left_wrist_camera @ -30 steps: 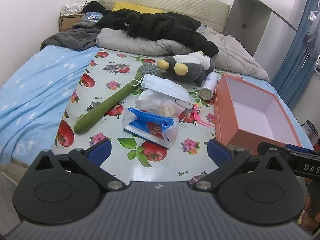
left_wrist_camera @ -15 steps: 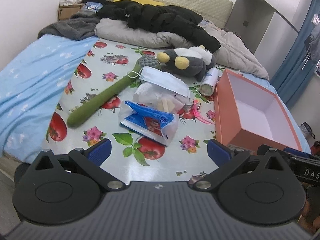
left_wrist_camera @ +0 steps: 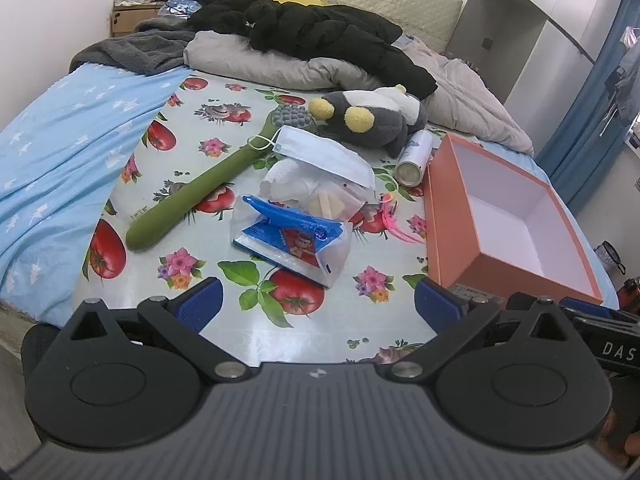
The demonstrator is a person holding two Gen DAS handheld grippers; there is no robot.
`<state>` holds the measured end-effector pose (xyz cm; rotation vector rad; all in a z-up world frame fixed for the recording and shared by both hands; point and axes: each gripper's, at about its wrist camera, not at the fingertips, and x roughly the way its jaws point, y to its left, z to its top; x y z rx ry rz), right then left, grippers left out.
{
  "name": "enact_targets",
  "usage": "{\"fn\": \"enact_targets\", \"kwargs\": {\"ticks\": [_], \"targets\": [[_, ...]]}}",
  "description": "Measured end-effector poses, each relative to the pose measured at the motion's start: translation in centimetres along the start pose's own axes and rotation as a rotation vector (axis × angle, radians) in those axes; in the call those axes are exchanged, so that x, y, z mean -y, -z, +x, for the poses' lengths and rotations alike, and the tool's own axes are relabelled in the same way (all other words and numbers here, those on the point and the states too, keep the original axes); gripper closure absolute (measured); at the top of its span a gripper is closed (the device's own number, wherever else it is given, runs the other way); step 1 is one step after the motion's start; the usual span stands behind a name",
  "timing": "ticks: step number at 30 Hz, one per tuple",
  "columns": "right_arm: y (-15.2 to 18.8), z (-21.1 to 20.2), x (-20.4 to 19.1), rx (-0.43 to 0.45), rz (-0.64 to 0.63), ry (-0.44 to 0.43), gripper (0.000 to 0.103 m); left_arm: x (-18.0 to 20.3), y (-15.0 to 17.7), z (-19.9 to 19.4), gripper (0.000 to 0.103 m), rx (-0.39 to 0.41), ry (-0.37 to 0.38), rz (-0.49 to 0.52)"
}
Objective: Organize soft objects
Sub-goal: 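Move both tools toward the items on the floral sheet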
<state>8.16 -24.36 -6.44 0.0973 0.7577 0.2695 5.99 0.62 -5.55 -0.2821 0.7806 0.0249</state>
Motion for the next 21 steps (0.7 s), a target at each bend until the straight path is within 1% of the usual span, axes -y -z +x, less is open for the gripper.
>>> {"fn": "enact_targets", "kwargs": {"ticks": [10, 15, 18, 21], "targets": [[0.3, 0.4, 0.0, -0.015, 0.01, -0.007, 0.0, -0.2, 0.4, 0.5, 0.0, -0.008, 0.004, 0.016], [0.5, 0.7, 0.1, -0.03, 0.023, -0.012, 0.0, -0.4, 0.4, 0.9, 0.0, -0.011, -0.005, 0.025], [0.6, 0.6, 0.2, -0.022, 0.03, -0.017, 0.0, -0.7, 0.2, 1.1, 0.0, -0.007, -0.005, 0.022], [0.5, 0.4, 0.3, -0.012, 0.029, -0.014, 0.002, -0.8, 0.1, 1.2, 0.0, -0.004, -0.001, 0.026]]}}
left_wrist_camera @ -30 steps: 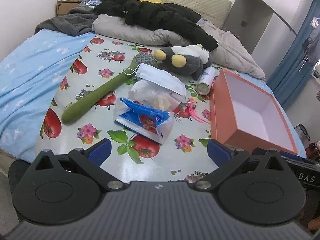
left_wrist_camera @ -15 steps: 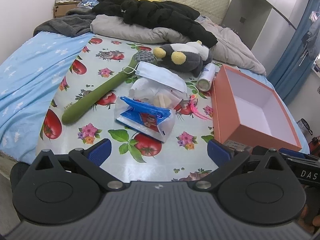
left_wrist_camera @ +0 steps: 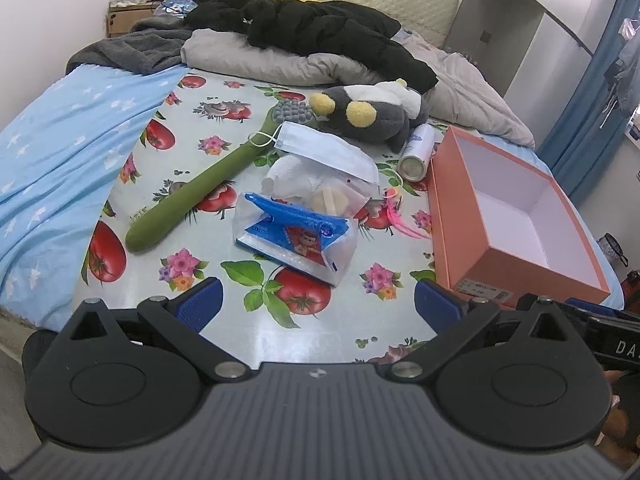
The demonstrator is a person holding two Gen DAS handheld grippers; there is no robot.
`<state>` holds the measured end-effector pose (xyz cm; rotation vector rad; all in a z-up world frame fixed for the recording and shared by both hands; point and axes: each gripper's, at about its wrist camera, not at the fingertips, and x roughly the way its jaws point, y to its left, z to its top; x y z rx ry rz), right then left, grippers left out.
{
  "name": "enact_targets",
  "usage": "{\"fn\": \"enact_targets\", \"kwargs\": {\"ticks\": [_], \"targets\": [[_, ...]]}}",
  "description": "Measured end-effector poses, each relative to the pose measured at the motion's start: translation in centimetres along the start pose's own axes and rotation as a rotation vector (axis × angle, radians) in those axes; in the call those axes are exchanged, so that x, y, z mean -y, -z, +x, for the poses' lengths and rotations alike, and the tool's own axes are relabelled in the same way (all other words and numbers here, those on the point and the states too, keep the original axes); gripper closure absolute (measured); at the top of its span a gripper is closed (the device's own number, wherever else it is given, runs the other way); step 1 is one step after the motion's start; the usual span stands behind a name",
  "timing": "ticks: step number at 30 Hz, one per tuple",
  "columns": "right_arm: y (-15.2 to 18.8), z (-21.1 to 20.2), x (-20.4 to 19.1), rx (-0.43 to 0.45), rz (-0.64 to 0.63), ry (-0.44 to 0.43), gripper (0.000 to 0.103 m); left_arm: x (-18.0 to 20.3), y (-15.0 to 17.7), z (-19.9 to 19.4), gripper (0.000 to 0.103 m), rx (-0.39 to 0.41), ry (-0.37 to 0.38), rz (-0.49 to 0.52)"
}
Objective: Organize soft objects
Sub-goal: 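Move both tools toward the items on the floral sheet, then grasp the blue wipes packet with the left tool while the right tool grasps the pink toy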
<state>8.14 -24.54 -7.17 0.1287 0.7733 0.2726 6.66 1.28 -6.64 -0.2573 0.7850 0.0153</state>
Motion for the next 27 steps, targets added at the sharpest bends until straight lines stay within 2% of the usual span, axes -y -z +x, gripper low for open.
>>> {"fn": "enact_targets", "kwargs": {"ticks": [3, 6, 8, 17, 23, 27], "targets": [[0.1, -0.1, 0.1, 0.003, 0.002, 0.003, 0.004, 0.0, -0.1, 0.2, 0.0, 0.002, 0.006, 0.002], [0.1, -0.1, 0.2, 0.008, 0.003, -0.006, 0.016, 0.1, 0.0, 0.3, 0.0, 0.007, 0.01, -0.001], [0.0, -0.1, 0.2, 0.005, 0.003, -0.014, 0.029, 0.1, 0.0, 0.4, 0.0, 0.004, 0.01, -0.008], [-0.5, 0.6, -0.1, 0.008, -0.011, -0.005, 0.032, -0.2, -0.7, 1.4, 0.001, 0.01, 0.028, -0.016], [-1.0, 2.1, -0.9, 0.032, -0.05, -0.008, 0.03, -1.3, -1.7, 3.3, 0.008, 0.013, 0.023, -0.059], [-1.8, 3.6, -2.3, 0.061, -0.117, 0.014, 0.03, -2.5, -2.5, 5.1, 0.01, 0.011, 0.056, -0.111]]}}
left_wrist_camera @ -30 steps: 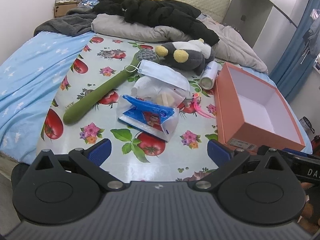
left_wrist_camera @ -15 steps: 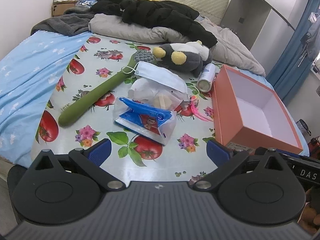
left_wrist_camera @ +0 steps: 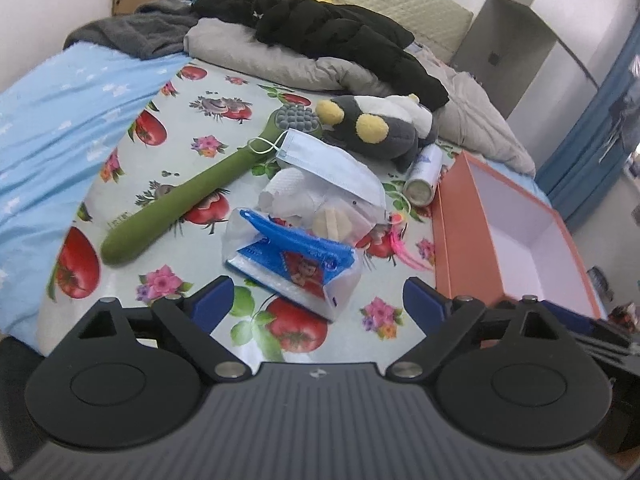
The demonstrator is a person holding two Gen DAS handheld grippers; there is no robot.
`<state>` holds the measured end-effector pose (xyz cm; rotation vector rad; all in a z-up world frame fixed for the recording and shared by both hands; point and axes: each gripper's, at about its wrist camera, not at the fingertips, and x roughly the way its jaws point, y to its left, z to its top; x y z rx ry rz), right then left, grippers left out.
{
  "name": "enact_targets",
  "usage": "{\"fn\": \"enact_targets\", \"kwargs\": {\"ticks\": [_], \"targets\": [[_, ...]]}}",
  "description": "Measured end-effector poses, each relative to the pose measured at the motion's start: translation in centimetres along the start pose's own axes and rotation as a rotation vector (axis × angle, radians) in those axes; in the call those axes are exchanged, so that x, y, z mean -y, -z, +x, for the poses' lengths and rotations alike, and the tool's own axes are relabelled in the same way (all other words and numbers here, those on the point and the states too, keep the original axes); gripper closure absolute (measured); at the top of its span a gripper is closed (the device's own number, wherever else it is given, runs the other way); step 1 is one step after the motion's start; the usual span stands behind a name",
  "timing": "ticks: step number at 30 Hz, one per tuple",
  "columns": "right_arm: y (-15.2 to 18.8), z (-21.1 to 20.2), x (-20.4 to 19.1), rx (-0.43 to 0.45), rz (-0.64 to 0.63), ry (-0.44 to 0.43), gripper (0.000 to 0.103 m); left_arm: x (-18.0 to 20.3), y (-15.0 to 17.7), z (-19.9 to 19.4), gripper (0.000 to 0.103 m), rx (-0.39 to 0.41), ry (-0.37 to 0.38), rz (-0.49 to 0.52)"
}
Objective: Organize soft objects
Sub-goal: 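Grasp the blue wipes packet with the left tool while the right tool grasps the pink toy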
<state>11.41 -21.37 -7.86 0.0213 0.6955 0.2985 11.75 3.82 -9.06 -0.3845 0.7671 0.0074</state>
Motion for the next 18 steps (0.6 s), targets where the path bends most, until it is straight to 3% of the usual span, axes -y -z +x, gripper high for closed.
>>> {"fn": "enact_targets", "kwargs": {"ticks": [3, 9, 18], "targets": [[-0.7, 1.5, -0.4, -0.001, 0.005, -0.057, 0.031, -0.7, -0.6, 1.3, 0.013, -0.003, 0.011, -0.029], [-1.8, 5.2, -1.1, -0.013, 0.011, -0.051, 0.031, -2.3, -1.7, 4.1, 0.019, -0.029, 0.049, -0.121], [-2.7, 11.3, -1.4, -0.065, -0.004, 0.006, 0.037, -3.5, -2.7, 9.6, 0.029, -0.093, 0.064, -0.163]]}}
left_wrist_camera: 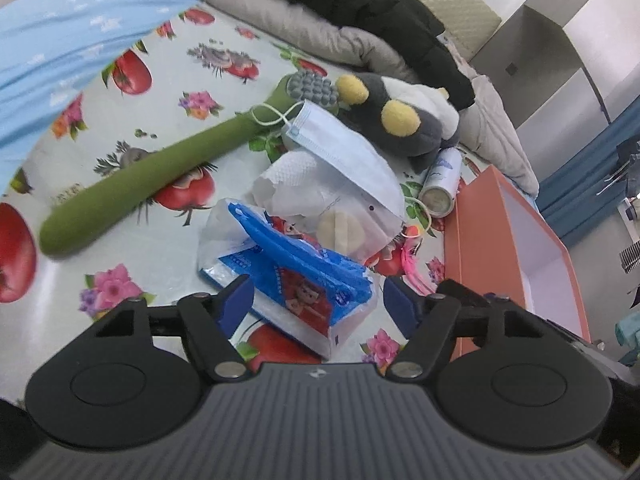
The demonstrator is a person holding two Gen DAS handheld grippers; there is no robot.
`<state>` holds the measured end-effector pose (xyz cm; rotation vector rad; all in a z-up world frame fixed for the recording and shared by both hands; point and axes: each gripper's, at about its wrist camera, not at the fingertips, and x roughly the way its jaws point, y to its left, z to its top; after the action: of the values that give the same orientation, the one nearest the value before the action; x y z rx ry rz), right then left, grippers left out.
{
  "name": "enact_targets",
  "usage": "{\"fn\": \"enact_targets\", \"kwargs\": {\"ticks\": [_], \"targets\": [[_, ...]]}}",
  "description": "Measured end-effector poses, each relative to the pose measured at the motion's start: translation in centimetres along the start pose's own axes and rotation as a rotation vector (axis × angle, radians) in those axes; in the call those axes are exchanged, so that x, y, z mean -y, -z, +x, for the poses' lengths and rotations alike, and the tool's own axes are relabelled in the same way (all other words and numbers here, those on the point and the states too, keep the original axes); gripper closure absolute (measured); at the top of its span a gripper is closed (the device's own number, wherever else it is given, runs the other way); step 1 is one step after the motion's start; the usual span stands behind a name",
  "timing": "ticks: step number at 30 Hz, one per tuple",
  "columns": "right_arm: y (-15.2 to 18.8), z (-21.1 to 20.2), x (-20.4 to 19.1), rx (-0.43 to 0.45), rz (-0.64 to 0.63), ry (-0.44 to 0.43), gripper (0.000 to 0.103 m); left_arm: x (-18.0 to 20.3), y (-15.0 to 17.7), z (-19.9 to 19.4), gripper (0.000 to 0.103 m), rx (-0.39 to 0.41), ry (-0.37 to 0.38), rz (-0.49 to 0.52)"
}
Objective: Organize soft objects
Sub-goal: 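Grasp the blue wipes packet with the left tool while the right tool grasps the pink toy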
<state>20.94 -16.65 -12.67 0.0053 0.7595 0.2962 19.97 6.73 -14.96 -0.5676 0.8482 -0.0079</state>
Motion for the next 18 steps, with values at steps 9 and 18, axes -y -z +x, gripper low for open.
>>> {"fn": "enact_targets", "kwargs": {"ticks": [9, 18], "targets": [[-0.9, 7.2, 1.0, -0.054, 0.005, 0.091, 0.046, -1.7, -1.3, 4.8, 0.039, -0.061, 0.041, -0.141], [-0.5, 13.6, 2.0, -0.109, -0.06, 0.186, 0.058, -0.8, -1.4, 7.1, 0.052, -0.075, -0.024, -0.132]]}}
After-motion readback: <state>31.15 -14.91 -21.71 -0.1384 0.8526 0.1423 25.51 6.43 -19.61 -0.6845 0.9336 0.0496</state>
